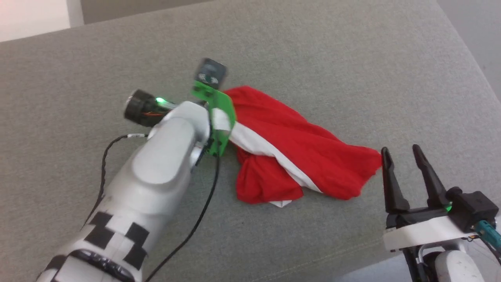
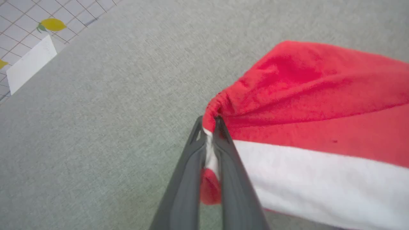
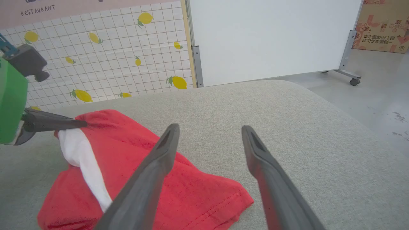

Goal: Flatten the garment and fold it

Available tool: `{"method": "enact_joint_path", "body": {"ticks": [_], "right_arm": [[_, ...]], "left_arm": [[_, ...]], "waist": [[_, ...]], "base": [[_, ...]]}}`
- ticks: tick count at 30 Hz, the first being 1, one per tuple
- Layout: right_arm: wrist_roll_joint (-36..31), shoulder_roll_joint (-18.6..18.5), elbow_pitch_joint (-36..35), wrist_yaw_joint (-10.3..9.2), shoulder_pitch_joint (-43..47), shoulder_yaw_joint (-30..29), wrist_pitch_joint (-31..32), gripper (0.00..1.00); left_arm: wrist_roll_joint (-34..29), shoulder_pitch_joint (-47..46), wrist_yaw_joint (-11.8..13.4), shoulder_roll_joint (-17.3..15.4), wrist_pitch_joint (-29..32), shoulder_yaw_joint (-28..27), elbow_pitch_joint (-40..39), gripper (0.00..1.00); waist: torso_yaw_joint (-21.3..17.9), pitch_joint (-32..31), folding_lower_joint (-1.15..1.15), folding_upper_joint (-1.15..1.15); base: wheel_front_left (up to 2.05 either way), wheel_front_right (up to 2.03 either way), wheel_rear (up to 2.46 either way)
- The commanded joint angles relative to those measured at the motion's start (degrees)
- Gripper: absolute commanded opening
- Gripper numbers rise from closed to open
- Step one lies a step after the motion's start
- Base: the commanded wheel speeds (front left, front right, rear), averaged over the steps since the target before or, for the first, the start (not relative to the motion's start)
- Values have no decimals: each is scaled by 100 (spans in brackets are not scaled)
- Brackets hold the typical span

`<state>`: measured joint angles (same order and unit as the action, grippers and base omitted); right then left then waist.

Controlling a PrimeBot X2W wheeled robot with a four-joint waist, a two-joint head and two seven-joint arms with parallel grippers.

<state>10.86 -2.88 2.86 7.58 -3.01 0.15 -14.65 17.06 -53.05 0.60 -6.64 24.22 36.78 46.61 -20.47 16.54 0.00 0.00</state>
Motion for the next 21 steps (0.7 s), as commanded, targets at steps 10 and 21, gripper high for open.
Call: {"method": "enact_joint_path", "body": {"ticks": [10, 21], "right_arm": [[-189, 1, -86, -9, 141, -188, -34, 100], [-361, 1, -86, -9, 346, -210, 59, 100]], "left_arm": [[948, 1648, 1102, -596, -1859, -1445, -926, 0], [1578, 3480, 1369, -800, -2154, -2000, -1730, 100]], "waist": [[767, -549, 0, 0], [1173, -1031, 0, 0]], "base": [[0, 0, 0], [0, 0, 0]]}}
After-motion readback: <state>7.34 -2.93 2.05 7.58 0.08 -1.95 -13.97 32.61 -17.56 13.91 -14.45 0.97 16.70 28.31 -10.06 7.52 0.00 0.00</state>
